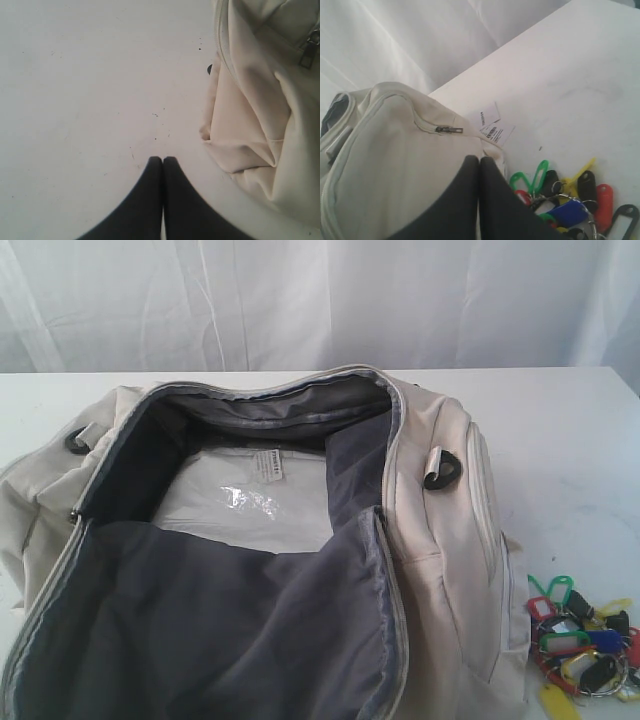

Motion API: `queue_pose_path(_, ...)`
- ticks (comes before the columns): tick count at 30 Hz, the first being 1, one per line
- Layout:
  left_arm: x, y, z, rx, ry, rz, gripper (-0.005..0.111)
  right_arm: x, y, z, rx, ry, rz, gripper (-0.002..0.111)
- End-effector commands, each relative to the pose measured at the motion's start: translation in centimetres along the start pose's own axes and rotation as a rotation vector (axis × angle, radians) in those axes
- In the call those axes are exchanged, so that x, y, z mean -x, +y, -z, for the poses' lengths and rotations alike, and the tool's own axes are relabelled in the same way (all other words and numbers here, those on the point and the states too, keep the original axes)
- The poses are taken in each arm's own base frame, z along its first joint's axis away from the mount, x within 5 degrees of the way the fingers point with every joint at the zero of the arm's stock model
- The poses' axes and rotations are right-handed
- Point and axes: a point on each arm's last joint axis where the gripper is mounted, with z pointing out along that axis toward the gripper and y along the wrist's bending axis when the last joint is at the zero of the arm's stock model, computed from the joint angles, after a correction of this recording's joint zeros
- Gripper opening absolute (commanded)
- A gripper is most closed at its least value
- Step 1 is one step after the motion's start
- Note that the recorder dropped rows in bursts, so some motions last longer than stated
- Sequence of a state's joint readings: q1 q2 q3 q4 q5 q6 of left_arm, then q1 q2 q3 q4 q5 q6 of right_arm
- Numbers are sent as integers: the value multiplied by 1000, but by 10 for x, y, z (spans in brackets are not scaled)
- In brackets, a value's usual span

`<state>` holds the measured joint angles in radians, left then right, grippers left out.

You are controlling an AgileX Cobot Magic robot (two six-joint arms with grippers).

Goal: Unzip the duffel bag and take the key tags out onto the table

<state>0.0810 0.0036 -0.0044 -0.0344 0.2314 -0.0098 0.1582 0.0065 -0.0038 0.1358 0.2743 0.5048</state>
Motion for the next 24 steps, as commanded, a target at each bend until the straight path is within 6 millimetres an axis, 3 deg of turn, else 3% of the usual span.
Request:
queue_pose_path(1, -1, -1, 0, -8, 1, 5, 0, 2, -2, 0, -30, -39, -6, 0)
queue_pose_path(18, -1, -1, 0, -8, 1, 5, 0, -3, -5, 0, -63, 17, 19, 0)
queue_pose_path(21, -1, -1, 0, -8, 1, 5, 0, -3, -5, 0, -62, 21, 168, 0)
queue_pose_path(24, -1, -1, 0, -8, 1, 5, 0, -3, -5, 0, -58, 32, 506, 0)
